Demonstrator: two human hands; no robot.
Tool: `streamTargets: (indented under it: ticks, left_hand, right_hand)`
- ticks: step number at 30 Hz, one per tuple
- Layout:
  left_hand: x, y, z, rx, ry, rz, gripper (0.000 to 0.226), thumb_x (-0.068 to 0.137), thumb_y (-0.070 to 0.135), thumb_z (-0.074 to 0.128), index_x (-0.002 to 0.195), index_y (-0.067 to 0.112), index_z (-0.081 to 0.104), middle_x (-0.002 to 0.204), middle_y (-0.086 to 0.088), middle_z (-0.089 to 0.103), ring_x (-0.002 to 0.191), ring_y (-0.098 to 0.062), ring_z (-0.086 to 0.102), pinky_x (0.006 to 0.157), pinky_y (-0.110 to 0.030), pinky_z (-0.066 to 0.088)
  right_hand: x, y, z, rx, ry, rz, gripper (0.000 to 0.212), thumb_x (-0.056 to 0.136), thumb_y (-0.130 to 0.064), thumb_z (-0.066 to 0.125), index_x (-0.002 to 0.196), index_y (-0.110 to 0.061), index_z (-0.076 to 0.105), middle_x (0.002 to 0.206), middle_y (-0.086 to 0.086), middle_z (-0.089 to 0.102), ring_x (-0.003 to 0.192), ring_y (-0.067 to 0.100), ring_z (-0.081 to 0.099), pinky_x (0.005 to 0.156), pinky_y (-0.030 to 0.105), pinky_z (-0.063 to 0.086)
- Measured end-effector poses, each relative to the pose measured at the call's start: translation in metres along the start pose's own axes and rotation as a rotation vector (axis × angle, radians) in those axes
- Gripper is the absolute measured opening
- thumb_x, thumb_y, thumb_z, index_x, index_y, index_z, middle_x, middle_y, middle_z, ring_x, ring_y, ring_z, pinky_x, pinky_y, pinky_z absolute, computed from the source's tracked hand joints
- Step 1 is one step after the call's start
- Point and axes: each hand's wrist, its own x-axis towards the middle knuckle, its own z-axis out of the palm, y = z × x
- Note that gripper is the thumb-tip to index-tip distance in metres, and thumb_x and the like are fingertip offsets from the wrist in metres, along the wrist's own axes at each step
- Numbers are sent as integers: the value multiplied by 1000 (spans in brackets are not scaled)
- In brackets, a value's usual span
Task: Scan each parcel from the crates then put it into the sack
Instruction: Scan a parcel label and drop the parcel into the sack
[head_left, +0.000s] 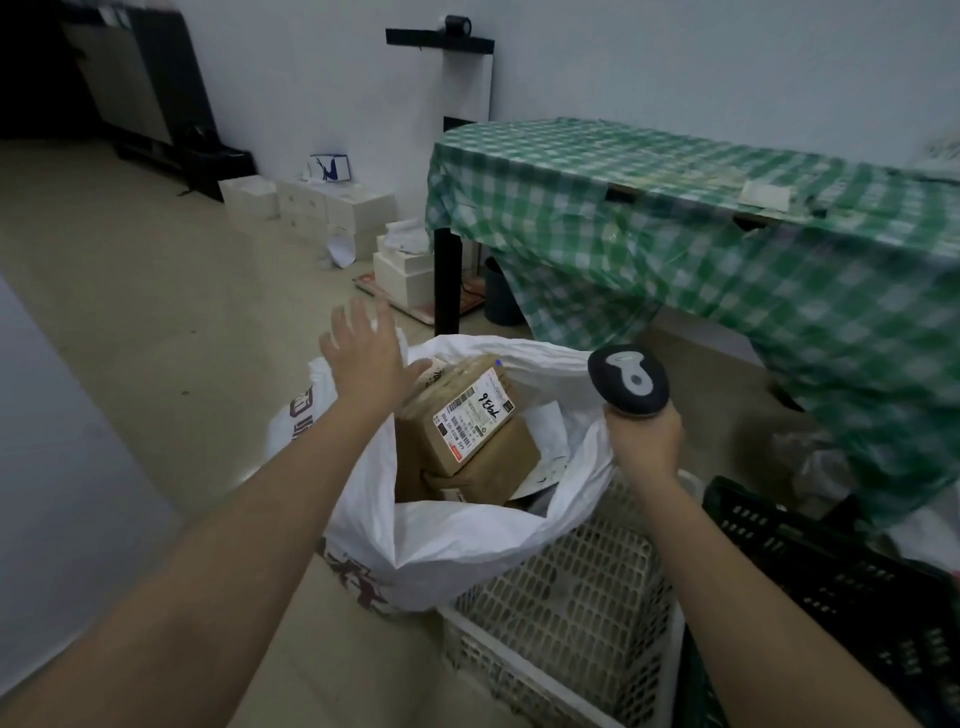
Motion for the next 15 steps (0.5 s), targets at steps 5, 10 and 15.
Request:
streamTargets:
  ticks: [5, 10, 15]
  left_hand:
    - [21, -19, 14, -351, -240, -187, 42, 96, 40, 52, 122, 7, 56, 127, -16, 58, 117, -33, 54, 93, -36, 41]
    - [42, -10, -47, -933, 118, -429, 46, 103, 34, 39, 140, 7, 43, 138, -14, 49, 126, -28, 47, 102, -33, 36]
    - [53, -29, -99, -1188, 447, -408, 25, 103, 25, 40, 120, 10, 48, 108, -1, 52, 94, -14, 51, 80, -24, 39]
  right_hand:
    - [3, -10, 7, -29, -57, -47, 11, 84, -6, 57, 88, -17, 55, 75, -5, 54, 80, 21, 53, 69, 30, 39]
    - [25, -77, 5, 33, -30, -151, 12, 85, -4, 57, 85, -17, 56, 78, 1, 58, 78, 23, 54, 65, 32, 41]
    - [28, -126, -7, 265, 63, -318, 20, 84, -2, 63, 101, -11, 64, 96, 4, 64, 88, 16, 57, 72, 28, 42]
